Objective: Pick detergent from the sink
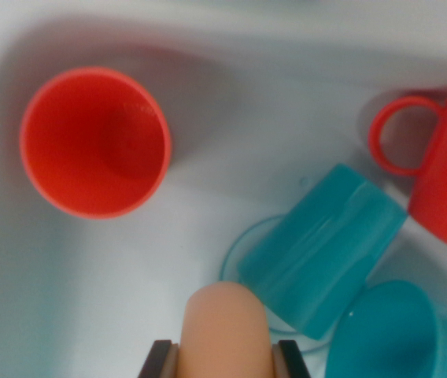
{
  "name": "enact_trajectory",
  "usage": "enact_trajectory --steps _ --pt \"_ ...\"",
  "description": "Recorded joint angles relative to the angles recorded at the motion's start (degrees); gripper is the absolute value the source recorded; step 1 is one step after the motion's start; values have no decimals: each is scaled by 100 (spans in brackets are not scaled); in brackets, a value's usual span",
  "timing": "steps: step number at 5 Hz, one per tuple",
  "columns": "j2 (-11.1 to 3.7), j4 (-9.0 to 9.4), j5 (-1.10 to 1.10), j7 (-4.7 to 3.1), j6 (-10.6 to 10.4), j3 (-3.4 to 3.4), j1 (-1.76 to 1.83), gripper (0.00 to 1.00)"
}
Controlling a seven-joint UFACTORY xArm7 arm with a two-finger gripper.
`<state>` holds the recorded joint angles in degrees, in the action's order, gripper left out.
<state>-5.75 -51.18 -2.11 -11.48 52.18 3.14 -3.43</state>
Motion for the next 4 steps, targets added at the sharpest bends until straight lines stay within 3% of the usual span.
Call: enact_trajectory --steps 1,2,3,4 --pt "43 -109 0 -3 152 -1 1 100" --pt "43 -109 0 -3 152 -1 1 100" --pt "94 -238 0 -7 332 -1 3 100" --pt "94 -238 0 -7 332 -1 3 100"
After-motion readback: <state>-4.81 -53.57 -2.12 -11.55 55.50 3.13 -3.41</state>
